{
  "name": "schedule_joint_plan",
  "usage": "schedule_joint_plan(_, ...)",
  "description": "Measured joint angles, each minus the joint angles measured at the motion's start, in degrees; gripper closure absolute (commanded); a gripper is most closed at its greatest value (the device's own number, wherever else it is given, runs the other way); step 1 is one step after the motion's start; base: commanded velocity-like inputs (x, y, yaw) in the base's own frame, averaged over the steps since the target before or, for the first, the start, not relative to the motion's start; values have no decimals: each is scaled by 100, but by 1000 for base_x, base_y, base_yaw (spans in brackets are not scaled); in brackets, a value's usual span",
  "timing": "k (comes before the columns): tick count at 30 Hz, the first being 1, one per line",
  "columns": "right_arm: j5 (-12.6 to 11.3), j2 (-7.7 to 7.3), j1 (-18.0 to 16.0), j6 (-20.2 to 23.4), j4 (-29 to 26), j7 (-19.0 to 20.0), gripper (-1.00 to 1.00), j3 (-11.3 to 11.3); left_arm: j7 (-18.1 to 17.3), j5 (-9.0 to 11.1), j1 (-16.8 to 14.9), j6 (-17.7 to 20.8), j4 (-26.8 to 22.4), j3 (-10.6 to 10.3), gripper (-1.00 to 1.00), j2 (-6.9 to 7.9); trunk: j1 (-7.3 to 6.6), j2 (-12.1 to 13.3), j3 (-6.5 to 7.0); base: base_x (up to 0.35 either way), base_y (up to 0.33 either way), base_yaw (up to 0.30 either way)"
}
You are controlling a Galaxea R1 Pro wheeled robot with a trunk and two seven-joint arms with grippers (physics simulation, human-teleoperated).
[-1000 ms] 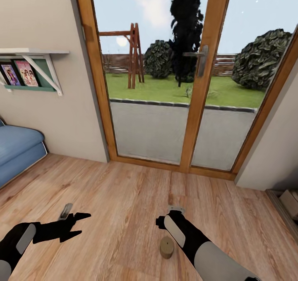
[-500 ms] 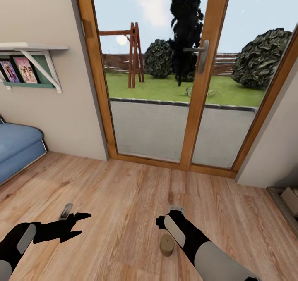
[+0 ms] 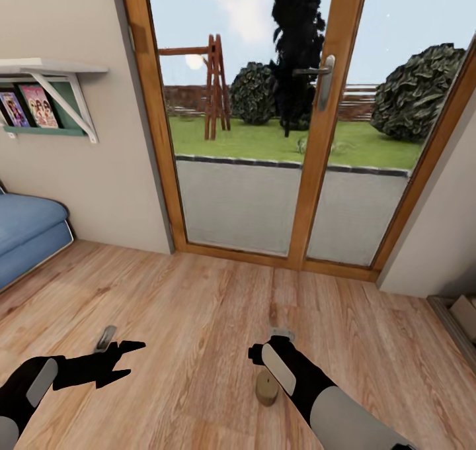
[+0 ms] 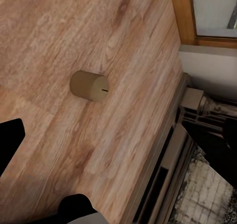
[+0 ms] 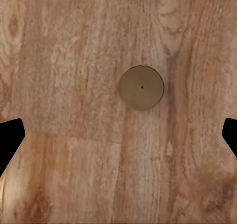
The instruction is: Place each of the two pumpkins and all three candles from the living room inside a cabinet in the living room (use any cabinet), then make sure every cabinet is closed, and position the cauldron so it is next to a table in the living room.
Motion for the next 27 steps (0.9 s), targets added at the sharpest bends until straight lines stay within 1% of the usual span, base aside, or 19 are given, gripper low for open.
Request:
schedule_joint_plan(5, -5, 16, 0, -2, -46, -4, -100, -11, 1, -3, 0, 0, 0, 0, -100, -6, 110, -201, -90, 0, 0, 0)
schedule_joint_plan(9, -10, 1, 5, -15, -406, -25, -100, -27, 1, -8, 0, 0, 0, 0, -100, -7, 198, -361, -161, 0, 0, 0)
schedule_joint_plan(11, -29, -7, 8, -19, -489, -44, -100, -30, 1, -7, 0, 0, 0, 0, -100, -7, 242, -441, -197, 0, 0, 0)
schedule_joint_plan(22, -84, -28, 3, 84, -420, -8, -100, -43, -7, -3, 0, 0, 0, 0, -100, -3, 483, -882, -395, 0, 0, 0)
schedule_joint_plan(24, -86, -91, -4, 216, -311, -9, -100, -172, -29, 13, 0, 20, 0, -2, -100, 0, 527, -963, -431, 0, 0, 0)
schedule_joint_plan(25, -84, -122, -6, 352, -255, -9, -100, -323, -145, 22, 0, 57, 0, -3, -100, 1, 549, -1003, -449, 0, 0, 0)
schedule_joint_plan(27, -82, -153, -8, 492, -215, -9, -100, -549, -484, 16, 0, 82, 0, -14, -100, 10, 593, -1083, -485, 0, 0, 0)
